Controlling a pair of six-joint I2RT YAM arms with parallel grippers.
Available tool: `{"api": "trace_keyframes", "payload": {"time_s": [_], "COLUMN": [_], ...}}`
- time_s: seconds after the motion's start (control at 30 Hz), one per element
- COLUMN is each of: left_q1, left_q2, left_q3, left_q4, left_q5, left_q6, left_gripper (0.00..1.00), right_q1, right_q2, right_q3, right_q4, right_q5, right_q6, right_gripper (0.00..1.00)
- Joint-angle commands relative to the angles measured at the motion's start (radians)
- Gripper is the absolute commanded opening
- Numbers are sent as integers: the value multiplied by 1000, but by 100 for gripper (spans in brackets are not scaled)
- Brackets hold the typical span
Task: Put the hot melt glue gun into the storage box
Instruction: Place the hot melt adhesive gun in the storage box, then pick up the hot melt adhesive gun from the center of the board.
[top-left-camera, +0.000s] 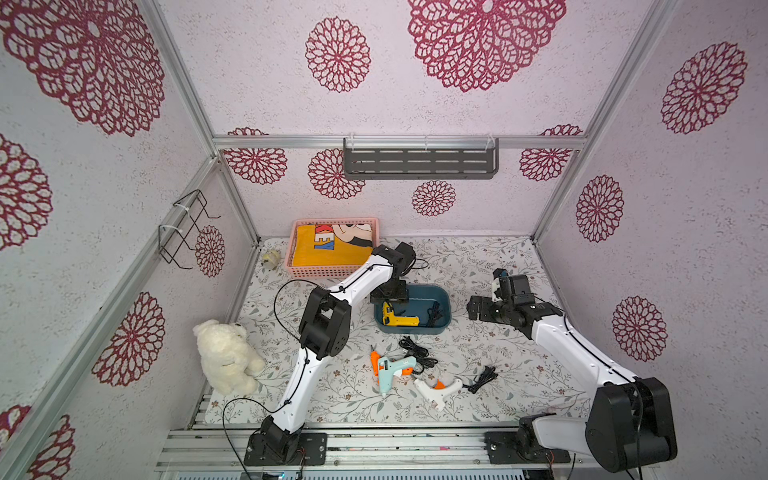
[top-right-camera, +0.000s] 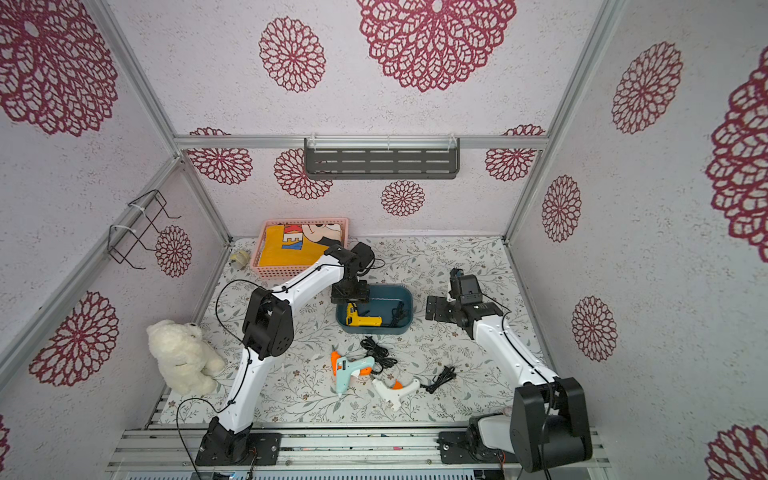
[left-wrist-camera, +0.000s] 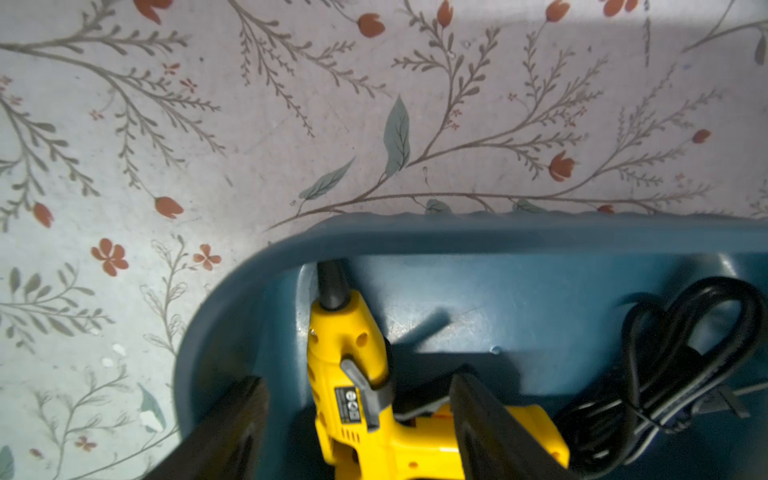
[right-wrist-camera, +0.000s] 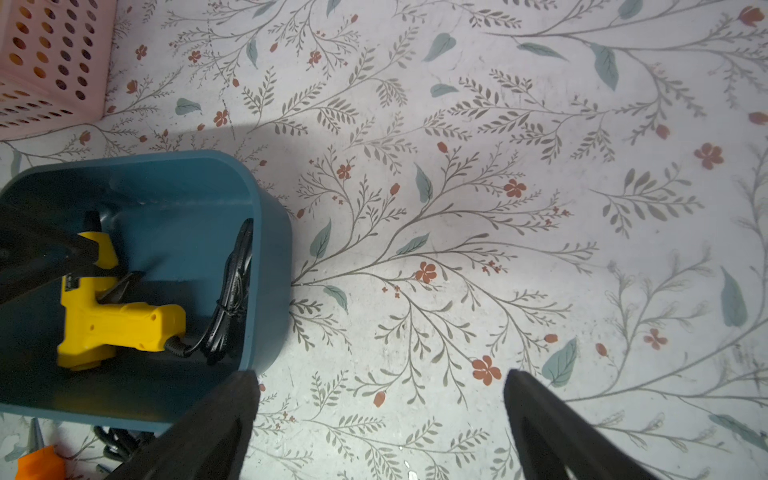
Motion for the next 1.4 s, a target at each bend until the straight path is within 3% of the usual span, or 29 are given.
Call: {"api": "trace_keyframes", "payload": {"time_s": [0.0,0.13,0.23,0.43,0.6,0.83,1.37], "left_q1": [-8,-30,-49,-158,-281,-382,-395], "left_q2": [-57,-139,-262,-603,-768,-746,-634], "left_q3": [68,172,123,-391,-758,-890,-923], "left_q4": [-49,-154,-207,-143,-25,128,209], "left_q5": [-29,-84,-93,-27,64,123,121], "left_q6": [20,44,16,-141,-329,-419,-379], "left_gripper": [80,82,81,80,80,82,73], "right_q1": [-6,-5,-5,-5,-4,-2,-3], "right_q2": [-38,-48,-52,-63,-81,-77,-80], "right_q3": [21,50,69,59,25,12,14], "right_q4": [-20,-43,-62,-80,-80,-84,-98], "right_q5": [4,5,7,-9,-26,-34,-32], "right_q6": [2,-2,-10,-7,11,9,10], "right_gripper": [99,99,99,99,99,99,99]}}
